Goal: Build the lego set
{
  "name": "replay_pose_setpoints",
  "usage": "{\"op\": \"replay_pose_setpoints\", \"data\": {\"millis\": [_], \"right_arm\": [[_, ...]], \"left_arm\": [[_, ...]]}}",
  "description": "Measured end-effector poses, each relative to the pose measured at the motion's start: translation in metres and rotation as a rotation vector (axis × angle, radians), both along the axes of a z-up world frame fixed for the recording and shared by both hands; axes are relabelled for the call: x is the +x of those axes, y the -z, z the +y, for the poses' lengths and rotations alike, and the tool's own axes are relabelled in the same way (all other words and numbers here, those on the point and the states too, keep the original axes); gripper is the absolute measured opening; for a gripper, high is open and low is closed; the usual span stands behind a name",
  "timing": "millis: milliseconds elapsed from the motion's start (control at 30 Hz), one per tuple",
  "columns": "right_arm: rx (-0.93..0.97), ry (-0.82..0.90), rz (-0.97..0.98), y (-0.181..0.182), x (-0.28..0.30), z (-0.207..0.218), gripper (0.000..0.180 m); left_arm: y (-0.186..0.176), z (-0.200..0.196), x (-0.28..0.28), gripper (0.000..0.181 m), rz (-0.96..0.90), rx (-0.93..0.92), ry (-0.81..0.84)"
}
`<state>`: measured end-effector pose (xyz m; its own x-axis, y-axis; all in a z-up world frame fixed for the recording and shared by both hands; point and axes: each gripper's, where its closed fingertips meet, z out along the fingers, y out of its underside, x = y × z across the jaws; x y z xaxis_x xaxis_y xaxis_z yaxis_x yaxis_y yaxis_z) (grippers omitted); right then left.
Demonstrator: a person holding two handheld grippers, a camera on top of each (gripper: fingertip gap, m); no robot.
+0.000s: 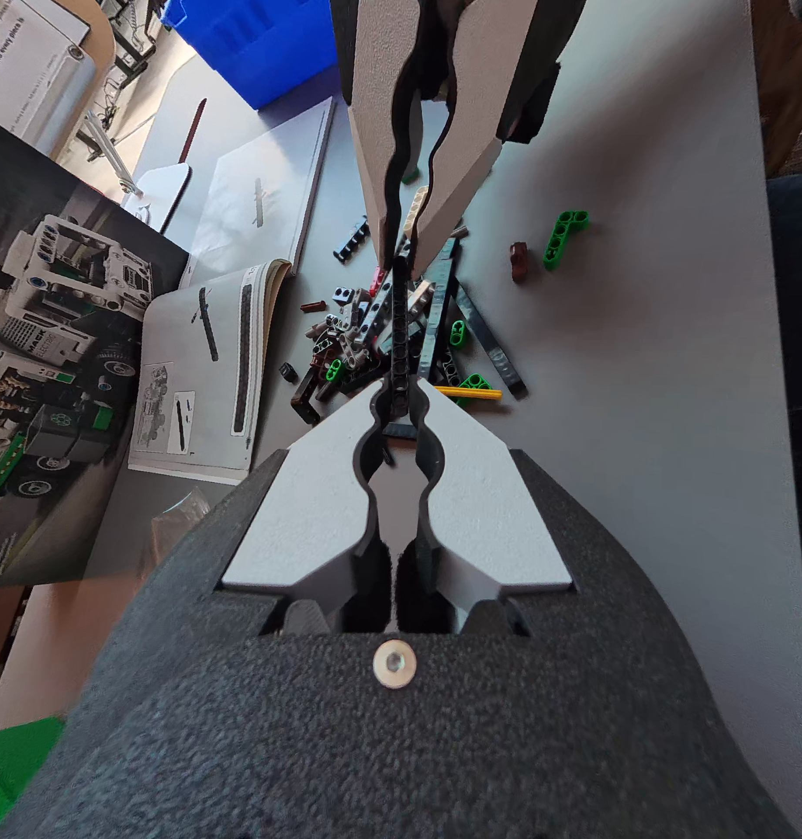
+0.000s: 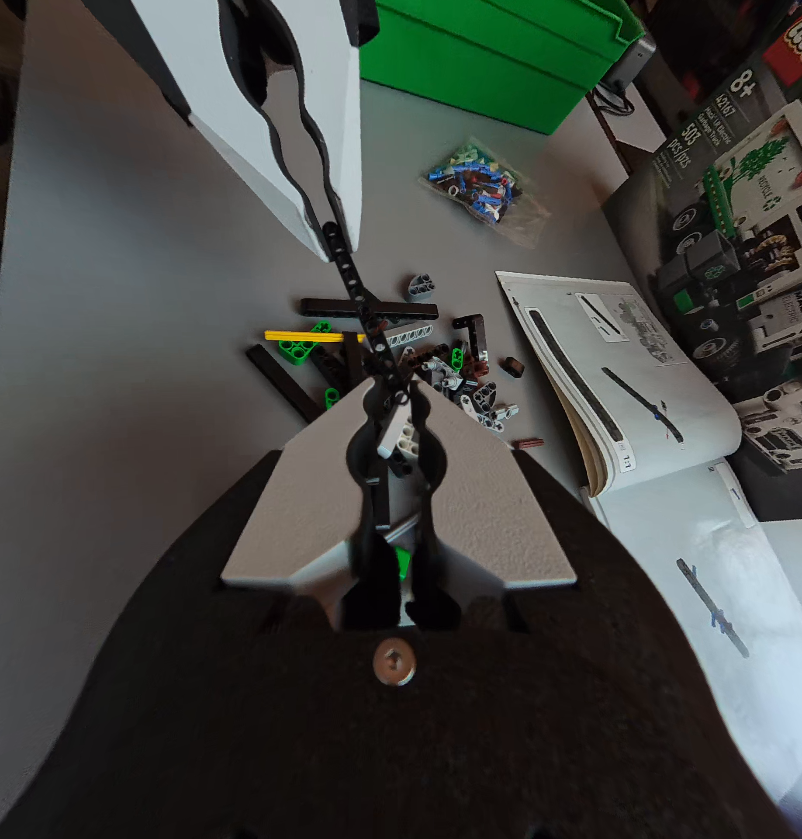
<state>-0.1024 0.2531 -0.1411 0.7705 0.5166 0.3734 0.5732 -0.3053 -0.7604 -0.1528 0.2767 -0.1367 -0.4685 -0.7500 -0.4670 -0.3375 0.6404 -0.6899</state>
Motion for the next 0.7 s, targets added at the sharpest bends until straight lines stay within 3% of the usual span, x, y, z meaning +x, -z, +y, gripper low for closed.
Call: {"op": "replay_pose_setpoints", "data": {"millis": [267, 533, 700], "right_arm": [[-0.037, 0.003, -0.014, -0.007, 0.042, 0.026, 0.008], [-0.019, -0.008, 0.119, -0.017, 0.087, 0.081, 0.009], [-0.023, 0.008, 0.074, -0.005, 0.095, 0.099, 0.008]], "left_arm": [[-0.011, 0.029, 0.045, 0.007, -0.054, 0.023, 0.0], [-0.015, 0.09, 0.091, 0.009, -0.081, -0.132, -0.065], [0.005, 0.117, 0.102, 0.008, -0.085, 0.045, -0.043]]}}
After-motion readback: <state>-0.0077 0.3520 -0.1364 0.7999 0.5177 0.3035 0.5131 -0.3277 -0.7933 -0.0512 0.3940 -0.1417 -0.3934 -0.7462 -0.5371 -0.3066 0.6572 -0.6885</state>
